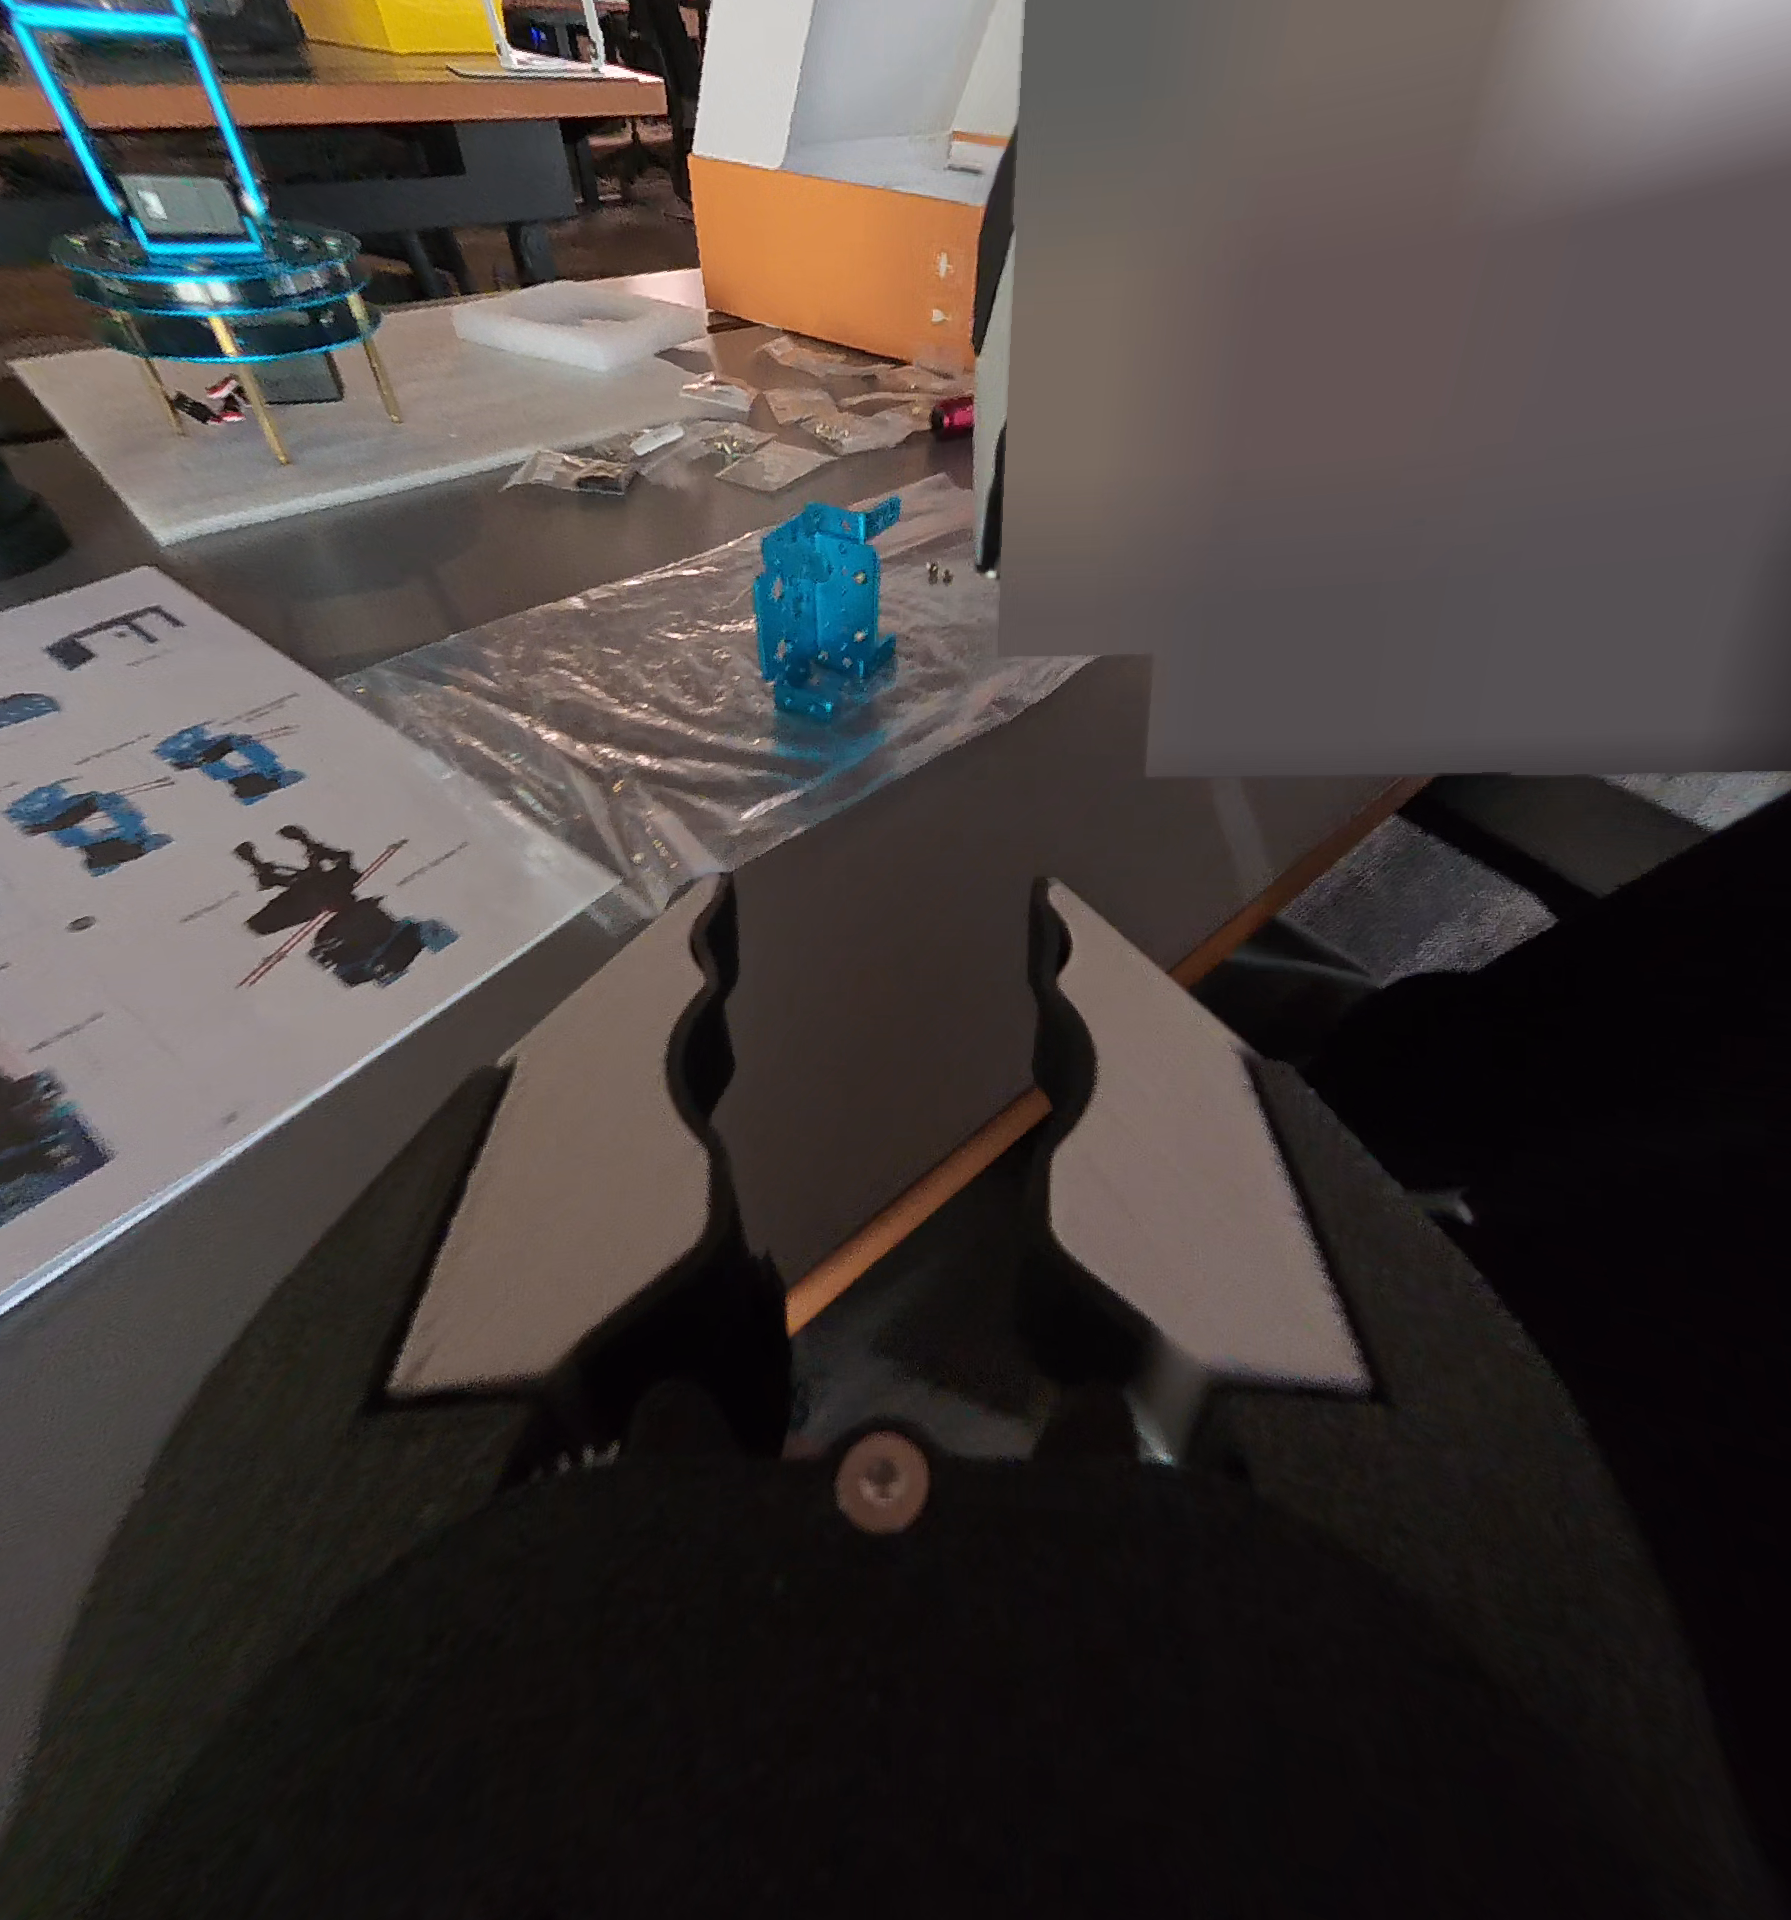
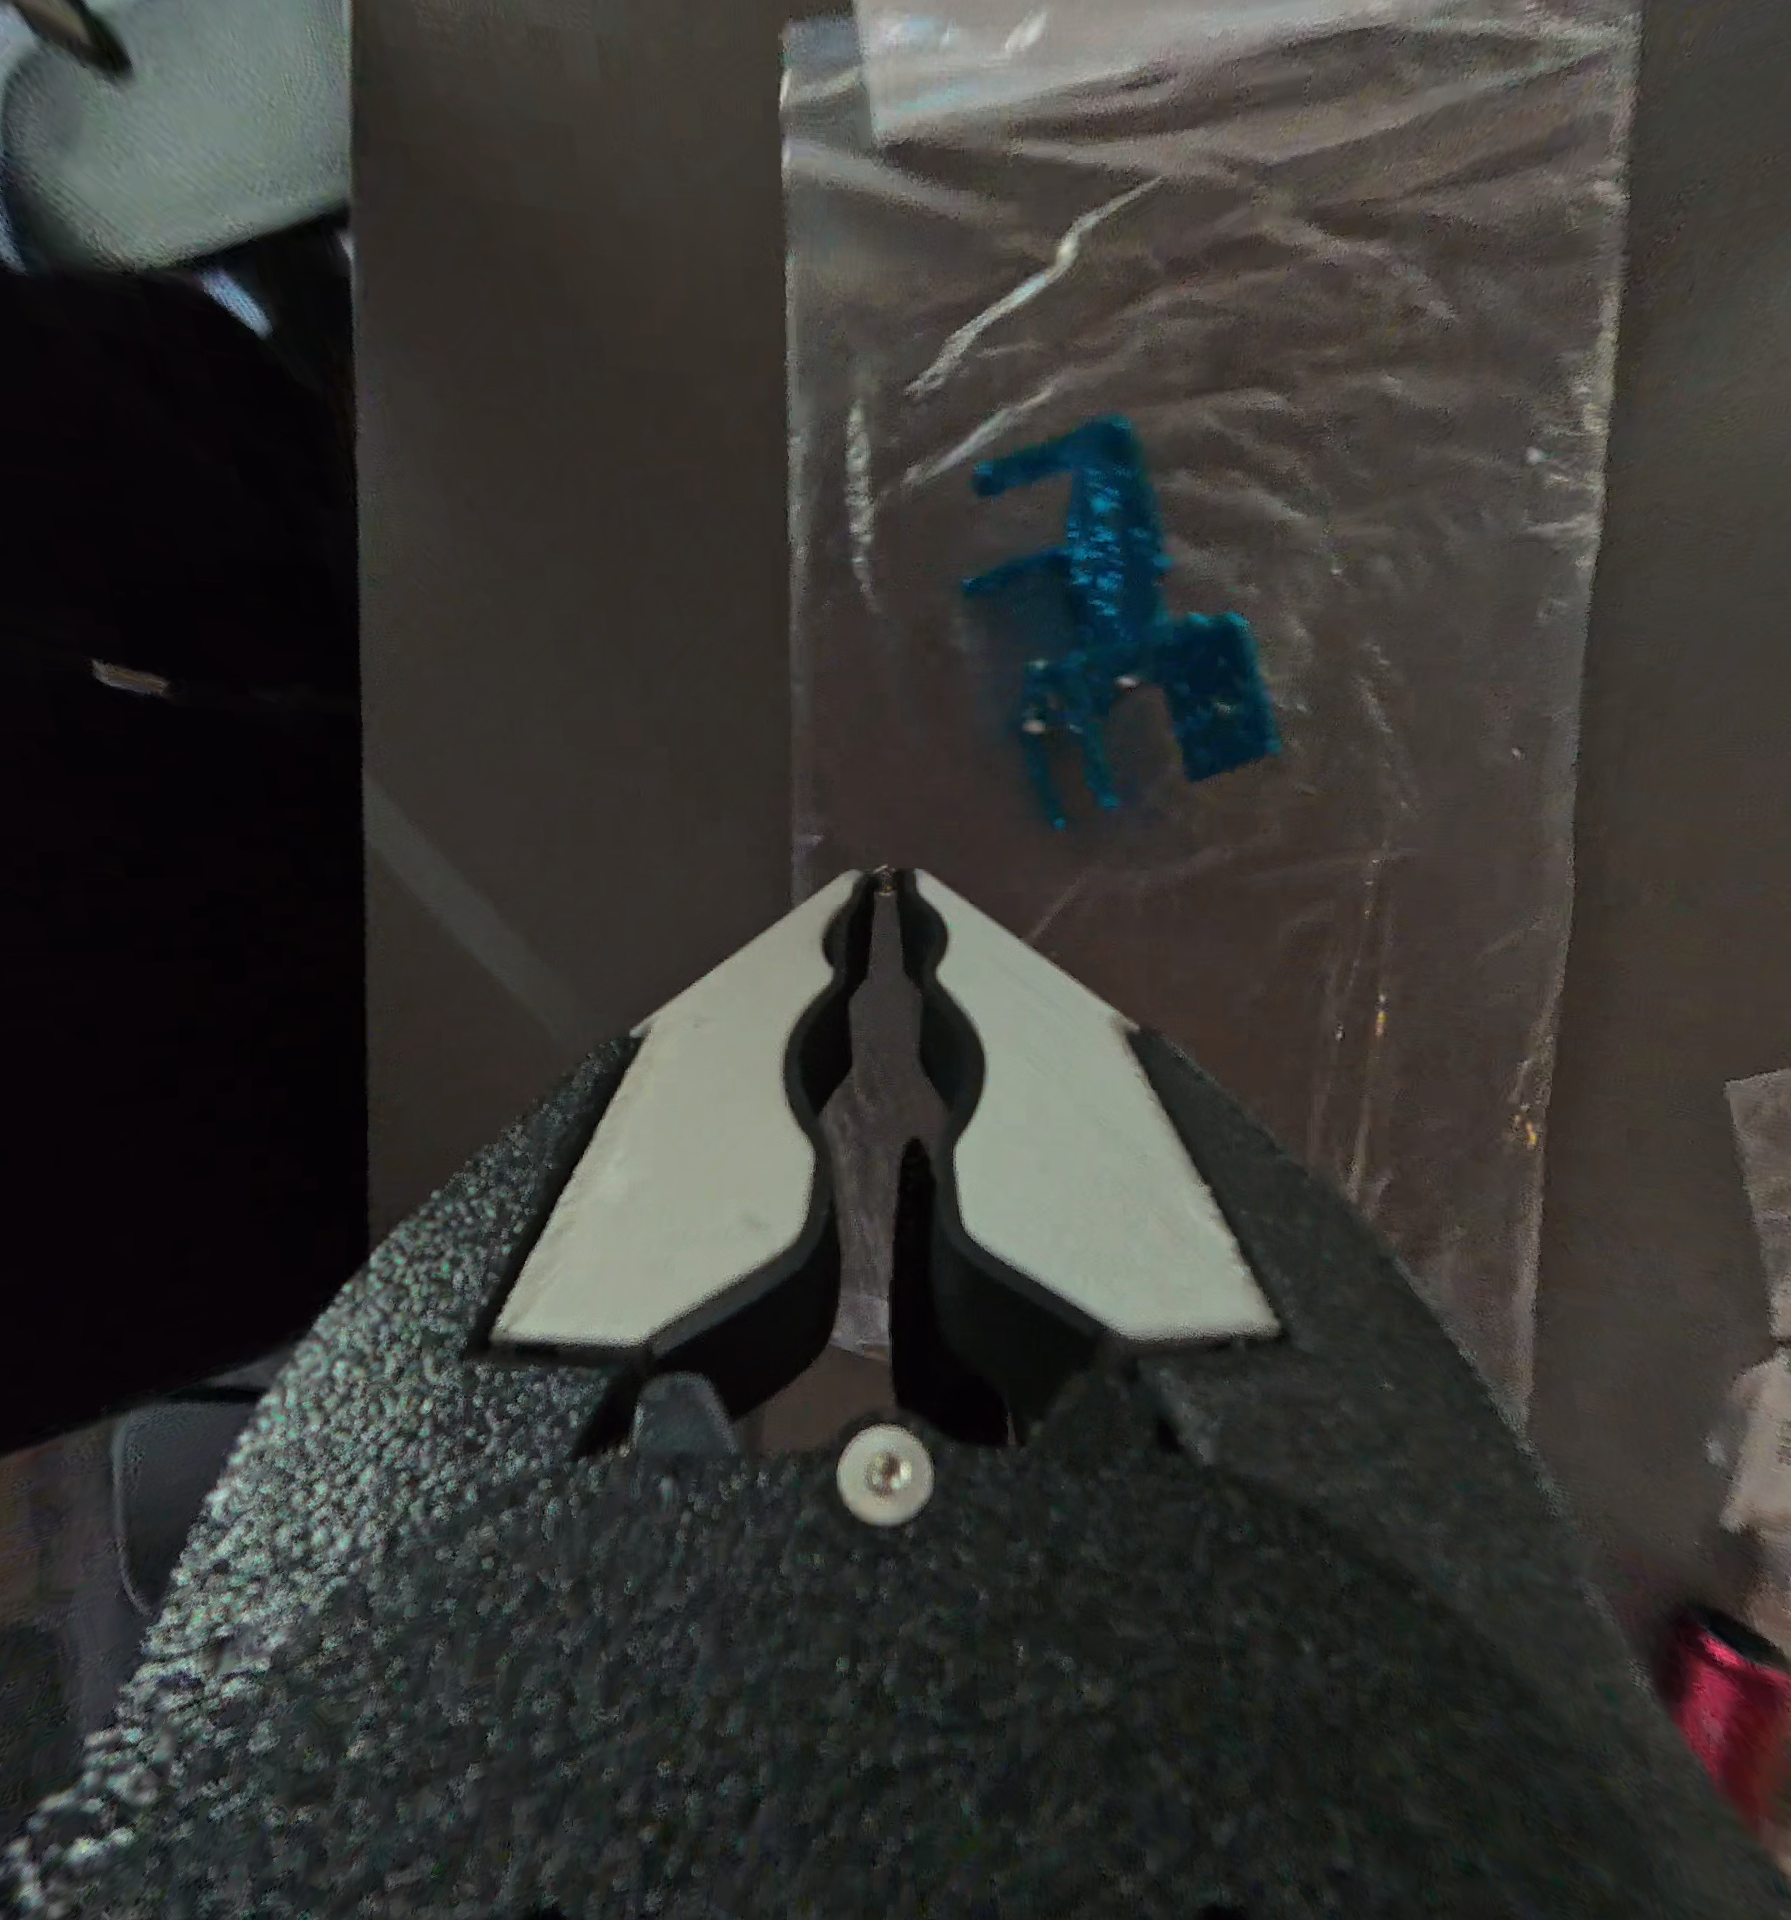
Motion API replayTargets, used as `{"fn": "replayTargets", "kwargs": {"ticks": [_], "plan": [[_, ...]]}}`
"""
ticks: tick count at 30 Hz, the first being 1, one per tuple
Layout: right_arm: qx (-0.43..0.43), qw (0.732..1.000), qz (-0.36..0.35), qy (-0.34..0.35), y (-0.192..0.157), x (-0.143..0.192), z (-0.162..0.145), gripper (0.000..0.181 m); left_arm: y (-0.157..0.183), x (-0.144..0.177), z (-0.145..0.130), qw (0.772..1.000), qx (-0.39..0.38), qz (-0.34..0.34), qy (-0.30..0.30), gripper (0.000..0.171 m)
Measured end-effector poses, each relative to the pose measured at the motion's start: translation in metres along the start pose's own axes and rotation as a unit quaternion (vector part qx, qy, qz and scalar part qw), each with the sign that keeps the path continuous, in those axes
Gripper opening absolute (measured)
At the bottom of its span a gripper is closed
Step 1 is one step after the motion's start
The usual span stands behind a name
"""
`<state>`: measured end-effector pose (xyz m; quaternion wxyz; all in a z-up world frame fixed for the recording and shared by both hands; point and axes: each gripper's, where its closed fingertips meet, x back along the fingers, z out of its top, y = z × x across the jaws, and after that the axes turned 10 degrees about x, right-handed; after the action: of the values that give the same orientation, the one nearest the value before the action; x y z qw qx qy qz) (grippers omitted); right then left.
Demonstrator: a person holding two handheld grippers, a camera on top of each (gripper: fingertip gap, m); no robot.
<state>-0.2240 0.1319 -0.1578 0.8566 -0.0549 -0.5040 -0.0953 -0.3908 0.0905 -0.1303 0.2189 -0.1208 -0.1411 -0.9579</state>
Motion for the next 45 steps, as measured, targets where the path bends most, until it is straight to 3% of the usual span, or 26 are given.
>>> {"fn": "replayTargets", "kwargs": {"ticks": [4, 10, 17, 22, 27, 32, 36, 39, 43, 45], "plan": [[-0.026, 0.993, 0.046, 0.101, 0.013, 0.002, -0.008, 0.004, 0.017, -0.026, 0.016, 0.999, 0.024, -0.029, -0.006, 0.057], [0.017, 0.997, 0.045, 0.063, 0.026, -0.001, -0.032, 0.004, 0.034, -0.071, 0.029, 0.998, 0.041, -0.037, -0.035, 0.066], [0.013, 0.976, 0.129, 0.172, 0.03, 0.001, -0.01, 0.004, 0.04, -0.121, 0.029, 0.996, 0.045, -0.017, -0.073, 0.076], [0.019, 0.966, 0.139, 0.218, 0.031, -0.002, 0.006, 0.004, 0.046, -0.143, 0.032, 0.995, 0.038, -0.013, -0.088, 0.081], [0.021, 0.97, 0.12, 0.213, 0.033, -0.002, 0.004, 0.004, 0.044, -0.157, 0.026, 0.993, 0.041, 0.002, -0.109, 0.083], [0.012, 0.969, 0.114, 0.217, 0.035, -0.002, 0.003, 0.004, 0.047, -0.142, 0.03, 0.993, -0.031, -0.019, -0.115, 0.078], [-0.003, 0.964, 0.129, 0.233, 0.035, 0.001, 0.006, 0.004, 0.01, -0.125, 0.055, 0.991, -0.097, -0.024, -0.09, 0.069], [-0.006, 0.965, 0.124, 0.23, 0.036, 0.0, 0.003, 0.004, -0.019, -0.134, 0.05, 0.984, -0.126, -0.045, -0.119, 0.074], [-0.005, 0.966, 0.117, 0.231, 0.037, 0.002, 0.002, 0.004, -0.011, -0.154, 0.04, 0.973, -0.131, -0.108, -0.154, 0.075], [-0.007, 0.966, 0.12, 0.229, 0.037, 0.003, 0.001, 0.004, -0.016, -0.167, 0.037, 0.971, -0.13, -0.106, -0.169, 0.075]]}}
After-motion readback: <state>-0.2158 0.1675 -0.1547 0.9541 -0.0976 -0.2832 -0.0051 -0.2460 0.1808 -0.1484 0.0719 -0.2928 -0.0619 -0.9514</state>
